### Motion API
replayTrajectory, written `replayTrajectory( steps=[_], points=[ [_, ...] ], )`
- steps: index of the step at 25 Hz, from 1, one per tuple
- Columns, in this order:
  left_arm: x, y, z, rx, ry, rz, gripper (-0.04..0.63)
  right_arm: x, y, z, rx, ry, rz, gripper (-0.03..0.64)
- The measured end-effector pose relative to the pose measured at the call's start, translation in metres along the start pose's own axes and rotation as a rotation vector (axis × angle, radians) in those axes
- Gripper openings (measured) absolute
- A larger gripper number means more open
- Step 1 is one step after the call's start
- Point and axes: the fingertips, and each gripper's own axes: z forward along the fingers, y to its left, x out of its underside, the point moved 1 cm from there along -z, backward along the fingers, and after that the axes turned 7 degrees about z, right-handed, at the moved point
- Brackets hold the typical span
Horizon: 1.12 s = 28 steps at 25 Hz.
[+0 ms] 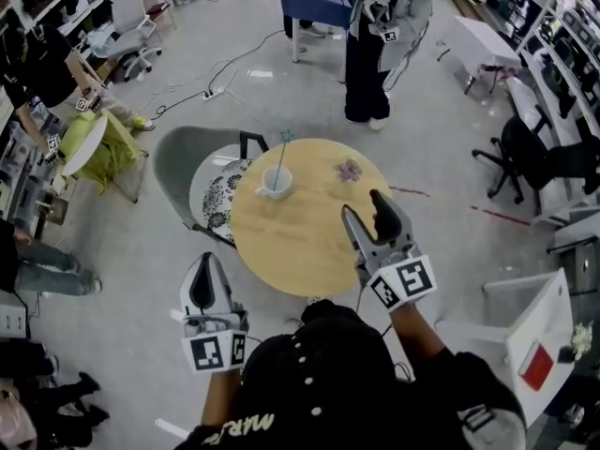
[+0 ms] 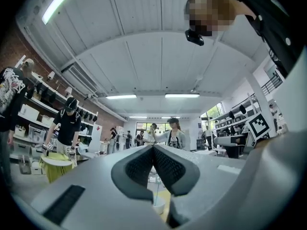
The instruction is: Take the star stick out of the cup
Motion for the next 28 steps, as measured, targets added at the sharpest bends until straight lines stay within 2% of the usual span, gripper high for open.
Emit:
replayTrajectory(
  steps=[7,13,21,28],
  points=[
    [0.004,-0.007,0.071,0.0,0.001,0.009,0.005,-0.001,-0.051,0.049,-0.012,0.016,0.03,0.236],
    [0.015,-0.008,0.104,-0.019,0.005,0.01,0.005,0.012,-0.074,0.087,-0.054,0.042,0.044,0.236],
    [0.037,0.014,0.123,-0.008,0.051,0.02,0.005,0.047,-0.079,0.134,-0.08,0.104,0.076,0.237],
    [0.057,0.038,0.141,0.042,0.074,0.005,0.005,0.098,-0.085,0.189,-0.099,0.196,0.132,0.236]
  ],
)
